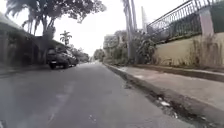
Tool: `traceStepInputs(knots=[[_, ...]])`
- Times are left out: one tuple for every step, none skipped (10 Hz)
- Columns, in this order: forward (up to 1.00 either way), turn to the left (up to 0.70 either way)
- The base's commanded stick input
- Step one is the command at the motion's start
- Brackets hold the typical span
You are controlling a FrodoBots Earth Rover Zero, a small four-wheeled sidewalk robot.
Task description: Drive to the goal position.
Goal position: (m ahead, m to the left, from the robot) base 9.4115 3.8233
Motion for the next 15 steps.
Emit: traceStepInputs(knots=[[1.00, 0.00], [1.00, 0.00], [1.00, 0.32], [1.00, 0.40], [1.00, 0.40], [1.00, 0.30], [1.00, 0.00], [1.00, 0.00], [1.00, 0.00], [1.00, 0.00], [1.00, 0.00], [1.00, 0.00], [1.00, 0.00], [1.00, 0.00], [1.00, 0.00]])
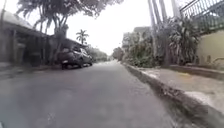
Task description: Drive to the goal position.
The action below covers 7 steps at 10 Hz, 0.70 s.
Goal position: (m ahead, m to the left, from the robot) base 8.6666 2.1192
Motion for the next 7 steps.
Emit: traceStepInputs(knots=[[1.00, 0.00], [1.00, 0.00], [1.00, 0.00], [1.00, 0.00], [1.00, 0.00], [1.00, 0.00], [1.00, 0.00]])
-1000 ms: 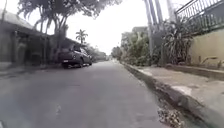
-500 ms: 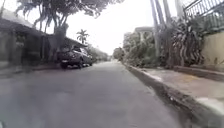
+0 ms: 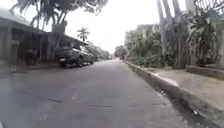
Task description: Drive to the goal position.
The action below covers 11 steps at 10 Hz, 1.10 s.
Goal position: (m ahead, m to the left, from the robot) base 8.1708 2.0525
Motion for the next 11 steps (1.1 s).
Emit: traceStepInputs(knots=[[1.00, 0.00], [1.00, 0.00], [1.00, 0.00], [1.00, 0.00], [1.00, 0.00], [1.00, 0.00], [1.00, 0.00], [1.00, 0.00], [1.00, 0.00], [1.00, -0.11], [1.00, -0.33]])
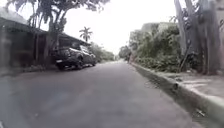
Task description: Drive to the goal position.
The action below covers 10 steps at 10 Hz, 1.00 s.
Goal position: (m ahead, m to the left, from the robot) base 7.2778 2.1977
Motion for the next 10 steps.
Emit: traceStepInputs(knots=[[1.00, -0.40], [1.00, -0.40], [1.00, -0.26], [1.00, 0.00], [1.00, 0.00], [1.00, 0.00], [1.00, 0.00], [1.00, 0.00], [1.00, 0.00], [1.00, 0.00]])
